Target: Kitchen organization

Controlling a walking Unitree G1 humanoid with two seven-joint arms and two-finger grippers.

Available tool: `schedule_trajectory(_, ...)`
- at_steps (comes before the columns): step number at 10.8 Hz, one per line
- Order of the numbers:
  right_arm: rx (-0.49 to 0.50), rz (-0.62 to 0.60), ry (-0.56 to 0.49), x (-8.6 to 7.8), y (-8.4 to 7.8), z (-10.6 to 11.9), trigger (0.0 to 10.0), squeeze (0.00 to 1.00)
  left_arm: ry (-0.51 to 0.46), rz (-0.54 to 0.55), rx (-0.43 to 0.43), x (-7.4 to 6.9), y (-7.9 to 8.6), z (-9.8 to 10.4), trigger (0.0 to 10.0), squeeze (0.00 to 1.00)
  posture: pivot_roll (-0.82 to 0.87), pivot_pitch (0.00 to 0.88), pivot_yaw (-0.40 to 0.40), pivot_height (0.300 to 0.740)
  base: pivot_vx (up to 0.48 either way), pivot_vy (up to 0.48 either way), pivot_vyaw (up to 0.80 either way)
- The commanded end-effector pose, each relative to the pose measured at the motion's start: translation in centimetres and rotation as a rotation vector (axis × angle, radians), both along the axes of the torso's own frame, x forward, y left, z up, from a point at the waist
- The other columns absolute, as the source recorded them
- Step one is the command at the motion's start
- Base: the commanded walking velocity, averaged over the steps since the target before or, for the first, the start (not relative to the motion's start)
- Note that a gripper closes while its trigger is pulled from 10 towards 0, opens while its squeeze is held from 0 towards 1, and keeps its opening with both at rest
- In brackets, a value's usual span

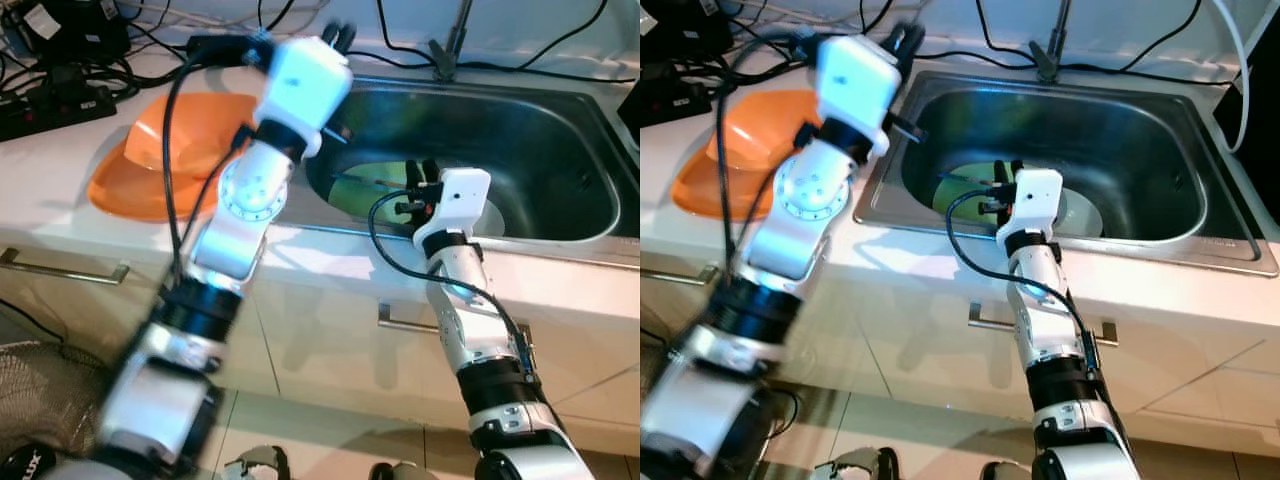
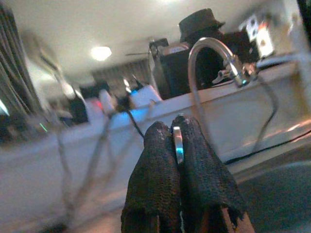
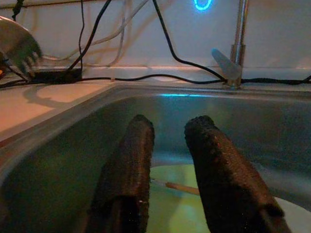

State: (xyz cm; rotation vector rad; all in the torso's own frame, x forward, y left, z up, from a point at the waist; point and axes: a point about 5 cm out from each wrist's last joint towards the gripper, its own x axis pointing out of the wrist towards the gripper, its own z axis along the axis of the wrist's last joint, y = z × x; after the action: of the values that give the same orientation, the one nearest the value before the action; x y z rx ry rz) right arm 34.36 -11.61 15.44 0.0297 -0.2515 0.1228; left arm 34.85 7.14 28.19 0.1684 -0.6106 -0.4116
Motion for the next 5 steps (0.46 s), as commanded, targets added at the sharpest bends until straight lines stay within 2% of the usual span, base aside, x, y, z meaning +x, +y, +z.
schedule_trajectory(1, -0.022, 0.013, -0.017, -0.1, 0.0, 0.3, 10.0, 1.00, 0.004, -0.045, -0.064, -0.3, 0.4, 0.8, 10.0, 0.00, 0.09, 0.066, 0.034, 0.740, 0.000, 0.000, 0.00)
schedule_trajectory(5, -0.111, 0.127, -0.147, -0.1, 1.0, 3.7, 10.0, 1.00, 0.114, -0.103, -0.172, -0.3, 1.6, -0.1, 10.0, 0.00, 0.08, 0.045, 0.036, 0.740, 0.000, 0.000, 0.00)
